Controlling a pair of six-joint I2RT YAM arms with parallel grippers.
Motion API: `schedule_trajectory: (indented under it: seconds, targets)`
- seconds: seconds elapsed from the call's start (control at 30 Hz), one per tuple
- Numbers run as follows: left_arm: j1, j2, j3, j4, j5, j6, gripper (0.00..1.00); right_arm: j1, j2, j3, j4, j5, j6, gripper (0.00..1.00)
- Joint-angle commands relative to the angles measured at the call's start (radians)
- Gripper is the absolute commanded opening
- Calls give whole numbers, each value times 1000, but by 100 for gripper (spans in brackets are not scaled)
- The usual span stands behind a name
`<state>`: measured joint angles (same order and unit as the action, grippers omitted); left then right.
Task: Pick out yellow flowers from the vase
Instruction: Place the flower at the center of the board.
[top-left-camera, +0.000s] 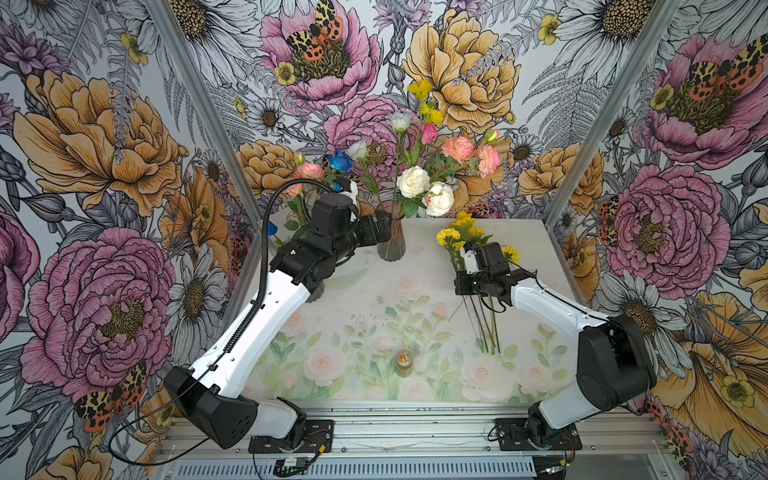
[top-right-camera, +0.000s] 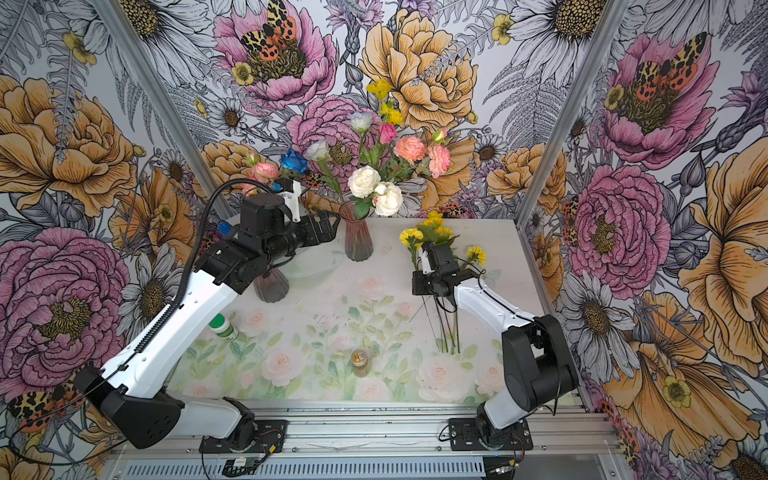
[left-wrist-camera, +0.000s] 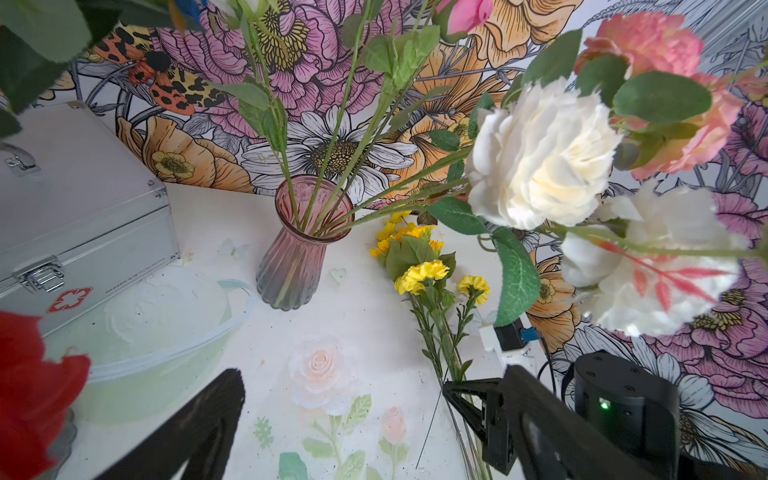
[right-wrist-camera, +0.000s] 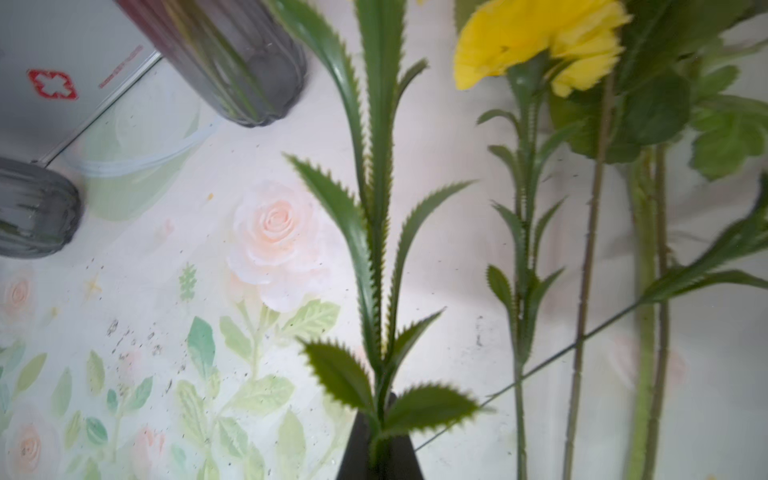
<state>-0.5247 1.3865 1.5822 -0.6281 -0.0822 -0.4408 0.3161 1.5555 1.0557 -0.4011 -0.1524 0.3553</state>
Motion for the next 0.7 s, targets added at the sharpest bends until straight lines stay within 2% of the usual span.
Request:
schedule_trajectory:
  seconds: [0.0, 0.2, 0.5, 0.67]
  targets:
    - [9, -31, -18, 19, -4, 28, 99, -41, 36, 35, -17, 55, 51, 0]
    - [4, -35, -29, 25, 1, 28, 99, -105, 154, 125, -54, 70, 62, 0]
    - [-12, -18, -12, 24, -18, 54, 99, -118, 264, 194, -76, 100, 50, 0]
    - [-13, 3, -14, 25, -15, 62, 99, -123, 290, 206, -81, 107, 42, 8]
